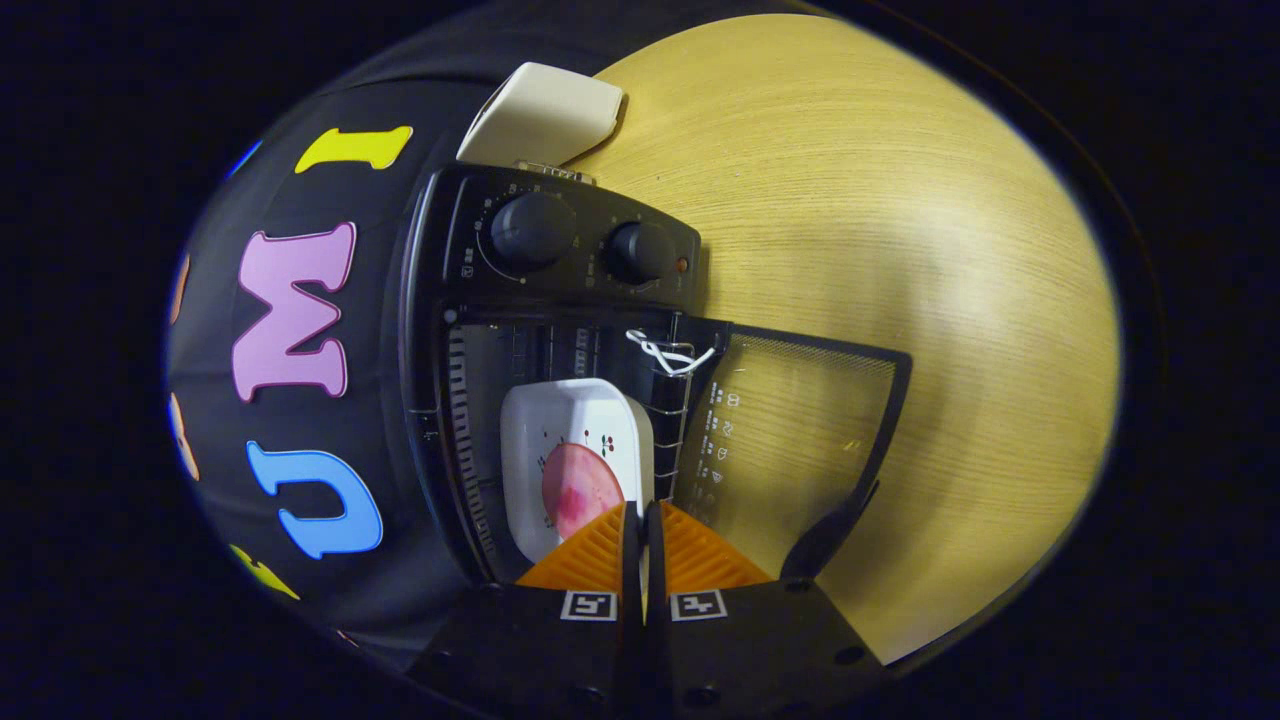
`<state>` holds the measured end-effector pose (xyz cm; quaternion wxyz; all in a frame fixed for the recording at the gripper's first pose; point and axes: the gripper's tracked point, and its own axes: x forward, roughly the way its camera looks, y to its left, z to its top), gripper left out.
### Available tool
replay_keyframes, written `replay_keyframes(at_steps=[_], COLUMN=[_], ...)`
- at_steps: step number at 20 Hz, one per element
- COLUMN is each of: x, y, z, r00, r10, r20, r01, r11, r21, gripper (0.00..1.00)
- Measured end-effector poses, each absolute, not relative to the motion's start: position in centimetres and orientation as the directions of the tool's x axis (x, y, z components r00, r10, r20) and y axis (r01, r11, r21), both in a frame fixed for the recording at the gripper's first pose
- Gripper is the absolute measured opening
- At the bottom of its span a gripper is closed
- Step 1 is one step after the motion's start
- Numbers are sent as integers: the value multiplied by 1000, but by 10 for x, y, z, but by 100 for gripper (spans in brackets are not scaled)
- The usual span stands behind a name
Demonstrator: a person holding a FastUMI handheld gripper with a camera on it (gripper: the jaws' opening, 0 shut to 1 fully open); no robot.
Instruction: Open the toaster oven, put the food inside, and close the toaster oven door.
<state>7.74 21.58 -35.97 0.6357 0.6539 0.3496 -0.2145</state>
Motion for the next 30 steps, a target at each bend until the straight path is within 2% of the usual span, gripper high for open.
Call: replay_keyframes(at_steps=[11, 14, 16, 17, 18, 19, 20, 21, 23, 30], x=[123, 123, 123, 121, 116, 111, 105, 97, 84, 49], y=[246, 250, 255, 255, 256, 256, 257, 254, 249, 220], z=[-376, -373, -369, -365, -361, -357, -356, -353, -346, -300], r00=[660, 678, 697, 704, 705, 705, 704, 701, 708, 722], r10=[120, 133, 149, 151, 162, 174, 185, 190, 202, 255], r20=[-742, -722, -701, -694, -691, -687, -686, -688, -677, -643], r01=[750, 734, 716, 710, 708, 705, 704, 703, 684, 518], r11=[-45, -86, -109, -105, -89, -72, -48, -23, 45, 417], r21=[660, 674, 689, 697, 701, 705, 709, 711, 728, 747], gripper=[5, 11, 29, 46, 53, 68, 73, 85, 99, 99])
